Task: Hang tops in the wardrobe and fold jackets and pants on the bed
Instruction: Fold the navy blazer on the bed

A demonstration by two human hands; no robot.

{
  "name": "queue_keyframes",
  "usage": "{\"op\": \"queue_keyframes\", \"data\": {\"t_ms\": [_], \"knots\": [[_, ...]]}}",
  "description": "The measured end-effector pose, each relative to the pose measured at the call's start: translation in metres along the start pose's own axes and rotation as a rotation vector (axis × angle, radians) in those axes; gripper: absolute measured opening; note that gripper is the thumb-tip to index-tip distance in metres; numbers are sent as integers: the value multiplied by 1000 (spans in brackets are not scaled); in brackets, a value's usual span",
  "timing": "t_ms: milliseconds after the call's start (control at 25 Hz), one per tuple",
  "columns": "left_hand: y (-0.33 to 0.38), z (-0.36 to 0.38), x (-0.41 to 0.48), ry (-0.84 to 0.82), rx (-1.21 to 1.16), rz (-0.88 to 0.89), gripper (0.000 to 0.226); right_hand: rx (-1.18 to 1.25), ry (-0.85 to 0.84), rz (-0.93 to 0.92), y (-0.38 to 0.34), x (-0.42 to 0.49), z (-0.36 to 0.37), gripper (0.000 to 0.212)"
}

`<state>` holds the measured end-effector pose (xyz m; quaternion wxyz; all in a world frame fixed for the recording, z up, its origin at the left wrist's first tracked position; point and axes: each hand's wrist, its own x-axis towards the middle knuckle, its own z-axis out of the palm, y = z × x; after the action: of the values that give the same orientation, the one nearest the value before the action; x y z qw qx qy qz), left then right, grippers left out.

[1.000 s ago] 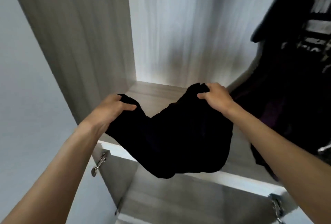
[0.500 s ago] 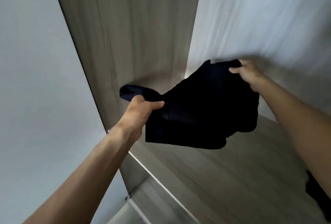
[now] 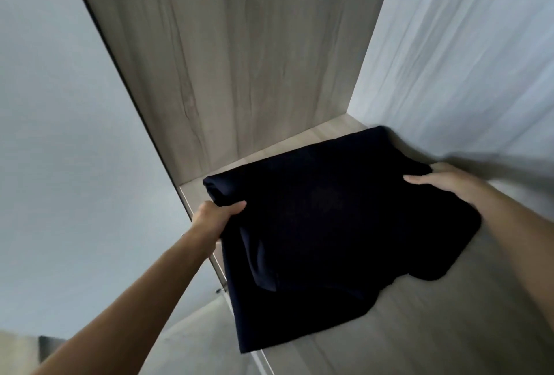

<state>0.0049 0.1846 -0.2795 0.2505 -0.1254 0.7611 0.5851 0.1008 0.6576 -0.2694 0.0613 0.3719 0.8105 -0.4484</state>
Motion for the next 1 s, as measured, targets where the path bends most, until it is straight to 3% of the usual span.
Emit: {"op": "queue_keyframes", "data": {"t_ms": [280, 600, 680, 760, 840, 880, 960, 1000], "knots": [[-15, 9, 17, 74, -71, -31, 25, -299, 250, -178, -47, 86, 32, 45], [-16, 6, 39, 197, -35, 9, 30, -361, 150, -119, -39, 103, 26, 53], [-14, 4, 39, 198, 30, 4, 43, -505, 258, -152, -41, 90, 29, 62], [-11, 5, 33, 233, 144, 24, 69, -677, 484, -337, -41, 70, 45, 61], [-9, 9, 22, 371, 442, 223, 82, -755, 670, -555, -30, 47, 64, 56], [-7, 13, 15, 450, 621, 398, 85, -769, 666, -580, -23, 39, 70, 58], [-7, 24, 7, 428, 905, 709, 83, -806, 479, -460, -2, 29, 77, 66], [-15, 30, 12, 327, 1014, 752, 82, -822, 379, -387, 7, 29, 78, 70]]}}
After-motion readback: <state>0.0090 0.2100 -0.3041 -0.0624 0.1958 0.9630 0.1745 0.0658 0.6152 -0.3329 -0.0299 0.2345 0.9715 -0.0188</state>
